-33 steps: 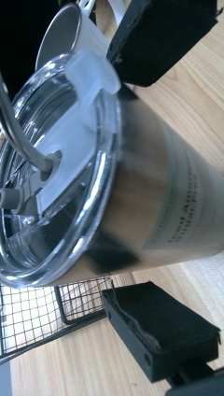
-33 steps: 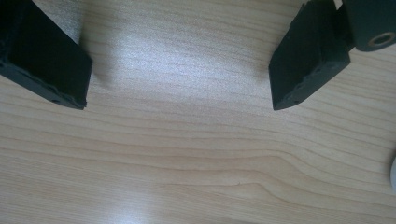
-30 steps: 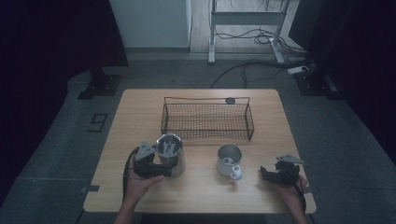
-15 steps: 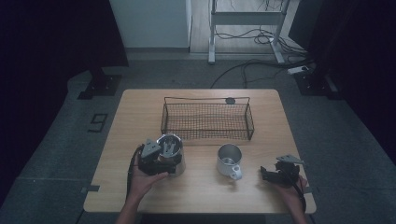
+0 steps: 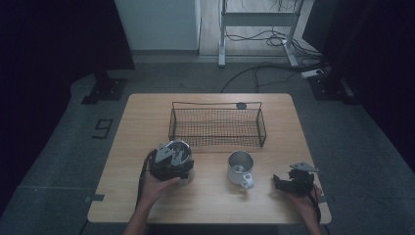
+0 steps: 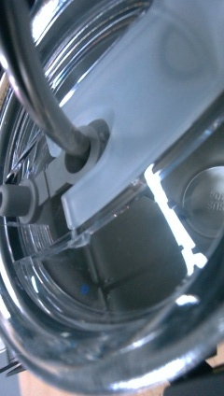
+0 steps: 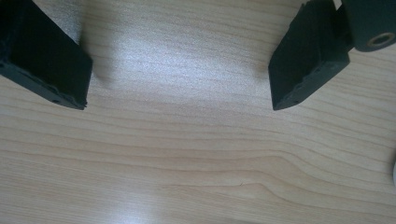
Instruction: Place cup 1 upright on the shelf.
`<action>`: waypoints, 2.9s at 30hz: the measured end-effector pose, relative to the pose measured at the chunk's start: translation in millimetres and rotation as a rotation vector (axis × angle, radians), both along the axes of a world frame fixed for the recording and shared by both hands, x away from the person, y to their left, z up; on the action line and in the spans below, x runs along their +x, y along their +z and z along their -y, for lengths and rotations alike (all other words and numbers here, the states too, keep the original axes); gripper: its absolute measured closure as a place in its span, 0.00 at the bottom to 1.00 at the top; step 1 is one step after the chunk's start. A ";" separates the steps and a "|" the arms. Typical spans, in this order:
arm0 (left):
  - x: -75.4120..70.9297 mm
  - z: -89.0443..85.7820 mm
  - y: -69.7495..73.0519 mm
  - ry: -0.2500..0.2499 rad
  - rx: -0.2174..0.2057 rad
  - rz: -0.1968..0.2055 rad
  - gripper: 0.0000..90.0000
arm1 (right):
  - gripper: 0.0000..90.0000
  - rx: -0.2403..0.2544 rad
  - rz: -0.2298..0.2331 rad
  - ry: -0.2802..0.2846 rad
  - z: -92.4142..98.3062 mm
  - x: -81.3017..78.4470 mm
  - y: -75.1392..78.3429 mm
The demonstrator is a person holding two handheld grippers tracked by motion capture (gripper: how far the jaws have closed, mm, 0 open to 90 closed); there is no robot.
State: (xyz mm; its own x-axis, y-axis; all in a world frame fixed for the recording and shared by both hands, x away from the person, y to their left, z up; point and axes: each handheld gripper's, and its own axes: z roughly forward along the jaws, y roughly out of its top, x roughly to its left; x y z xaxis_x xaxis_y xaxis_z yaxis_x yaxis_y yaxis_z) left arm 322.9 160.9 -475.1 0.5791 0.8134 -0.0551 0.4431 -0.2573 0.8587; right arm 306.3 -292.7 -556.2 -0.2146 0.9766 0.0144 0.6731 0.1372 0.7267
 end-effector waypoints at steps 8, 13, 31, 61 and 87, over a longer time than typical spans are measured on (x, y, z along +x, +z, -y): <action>0.8 -1.1 0.7 -0.023 0.015 0.006 0.03 | 0.07 0.001 0.001 0.000 0.1 -0.1 -0.1; -0.8 -0.4 0.3 -0.057 0.019 0.018 0.04 | 0.08 0.002 0.003 -0.003 0.2 -0.3 -0.1; -7.4 2.1 26.6 -0.067 0.025 0.039 0.04 | 0.09 0.002 0.006 -0.010 0.6 -0.9 0.1; 6.2 6.5 59.0 -0.067 -0.005 0.077 0.04 | 0.09 0.003 0.008 -0.012 0.7 -1.0 0.1; 26.7 19.0 85.4 -0.064 -0.012 0.096 0.04 | 0.10 0.002 0.008 -0.016 0.7 -1.0 0.2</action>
